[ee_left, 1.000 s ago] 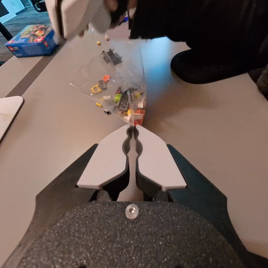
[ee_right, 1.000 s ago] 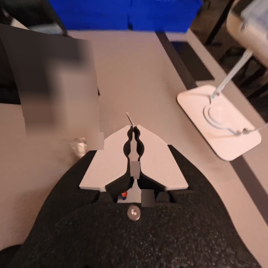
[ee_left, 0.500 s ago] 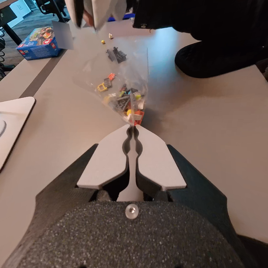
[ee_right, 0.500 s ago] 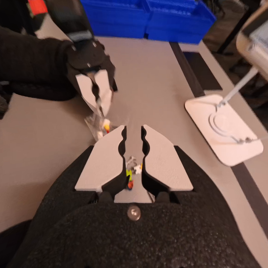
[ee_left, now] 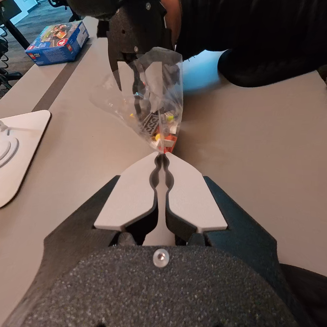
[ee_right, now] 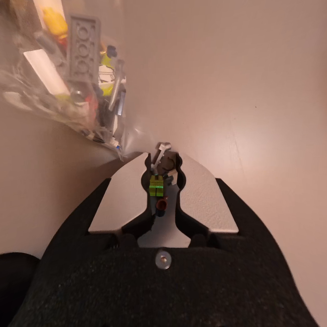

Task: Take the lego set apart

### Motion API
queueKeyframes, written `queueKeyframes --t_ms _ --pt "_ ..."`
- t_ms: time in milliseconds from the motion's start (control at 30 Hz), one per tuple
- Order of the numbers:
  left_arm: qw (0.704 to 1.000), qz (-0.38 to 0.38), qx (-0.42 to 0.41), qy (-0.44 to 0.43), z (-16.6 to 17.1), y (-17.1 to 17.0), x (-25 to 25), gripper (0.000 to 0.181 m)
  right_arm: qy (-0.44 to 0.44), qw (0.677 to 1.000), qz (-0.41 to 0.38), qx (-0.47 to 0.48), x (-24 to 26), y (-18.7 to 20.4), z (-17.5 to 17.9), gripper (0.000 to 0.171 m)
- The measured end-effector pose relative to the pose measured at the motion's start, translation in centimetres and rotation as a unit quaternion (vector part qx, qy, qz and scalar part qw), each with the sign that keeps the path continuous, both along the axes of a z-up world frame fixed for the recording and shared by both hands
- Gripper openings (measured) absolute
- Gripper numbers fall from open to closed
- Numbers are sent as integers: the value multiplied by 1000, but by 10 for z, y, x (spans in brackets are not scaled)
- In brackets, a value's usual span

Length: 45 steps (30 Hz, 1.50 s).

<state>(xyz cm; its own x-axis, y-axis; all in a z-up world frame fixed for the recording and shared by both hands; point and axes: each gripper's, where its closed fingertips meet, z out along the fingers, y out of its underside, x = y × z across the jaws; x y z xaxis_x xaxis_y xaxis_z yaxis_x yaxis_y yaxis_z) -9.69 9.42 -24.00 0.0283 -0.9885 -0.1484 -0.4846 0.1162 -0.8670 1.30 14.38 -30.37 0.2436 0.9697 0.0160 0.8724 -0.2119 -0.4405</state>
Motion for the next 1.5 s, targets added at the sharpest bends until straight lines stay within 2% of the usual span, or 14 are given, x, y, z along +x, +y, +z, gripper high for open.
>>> queueKeyframes --t_ms 100,200,300,400,500,567,633,733,800,867,1033,1100,1267,1500 --pt "1000 0 2 1 0 0 1 1 5 1000 -1 -9 -2 -2 0 21" --pt "1000 4 7 3 0 2 2 1 7 1000 6 -9 -3 -4 -1 4" --pt "1000 9 13 3 0 4 4 1 23 1000 10 -7 -3 -4 4 4" --pt "1000 16 23 6 0 6 6 1 117 992 5 39 -9 5 48 4" --pt "999 20 30 6 0 7 9 1 257 962 16 95 -20 1 119 5" --pt "999 24 38 4 0 8 11 1 312 943 37 108 -32 -12 150 4" --pt "999 24 43 6 0 8 13 1 310 943 61 108 -45 -24 153 4" --pt "999 24 48 7 0 7 15 1 285 949 78 107 -62 -29 138 5" --pt "998 26 50 8 0 8 14 1 290 949 77 100 -65 -30 135 20" --pt "998 28 51 9 0 9 14 1 316 941 67 103 -62 -27 146 31" --pt "998 31 54 8 1 11 13 1 363 922 41 127 -39 -17 171 31" --pt "998 31 54 9 1 11 13 1 346 929 35 126 -27 -12 165 31" --pt "998 31 55 9 0 11 13 1 292 954 52 42 -5 -19 117 33" --pt "998 33 57 13 -1 12 13 1 157 988 -12 -3 23 3 37 34"
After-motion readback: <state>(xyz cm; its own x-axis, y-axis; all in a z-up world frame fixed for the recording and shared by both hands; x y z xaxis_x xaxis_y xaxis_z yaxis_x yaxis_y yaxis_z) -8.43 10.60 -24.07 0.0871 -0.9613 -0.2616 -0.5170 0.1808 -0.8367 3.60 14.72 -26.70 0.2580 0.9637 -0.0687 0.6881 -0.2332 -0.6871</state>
